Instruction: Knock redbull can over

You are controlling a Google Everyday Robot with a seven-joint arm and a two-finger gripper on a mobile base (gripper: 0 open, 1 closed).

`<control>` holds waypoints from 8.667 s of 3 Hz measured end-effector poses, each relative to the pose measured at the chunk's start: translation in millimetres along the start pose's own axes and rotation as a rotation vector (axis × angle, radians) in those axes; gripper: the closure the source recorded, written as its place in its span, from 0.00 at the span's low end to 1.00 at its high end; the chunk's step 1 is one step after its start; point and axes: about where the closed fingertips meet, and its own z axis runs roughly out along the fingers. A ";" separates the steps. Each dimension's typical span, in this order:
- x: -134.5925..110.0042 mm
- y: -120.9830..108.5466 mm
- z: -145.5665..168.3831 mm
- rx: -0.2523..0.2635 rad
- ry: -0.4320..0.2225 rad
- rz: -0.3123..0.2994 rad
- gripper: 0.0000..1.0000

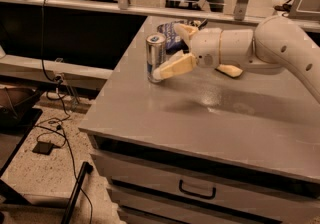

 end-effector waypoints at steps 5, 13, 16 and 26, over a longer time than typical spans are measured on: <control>24.8 6.6 18.7 -0.027 -0.087 0.094 0.26; -6.0 -3.1 -38.7 -0.084 0.887 0.067 1.00; 24.7 22.5 -27.7 -0.112 1.063 0.006 0.96; 91.4 19.6 -58.3 -0.256 0.750 -0.160 0.00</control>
Offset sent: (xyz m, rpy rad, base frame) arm 0.0030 0.0045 -0.0270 0.0480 0.0574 0.0337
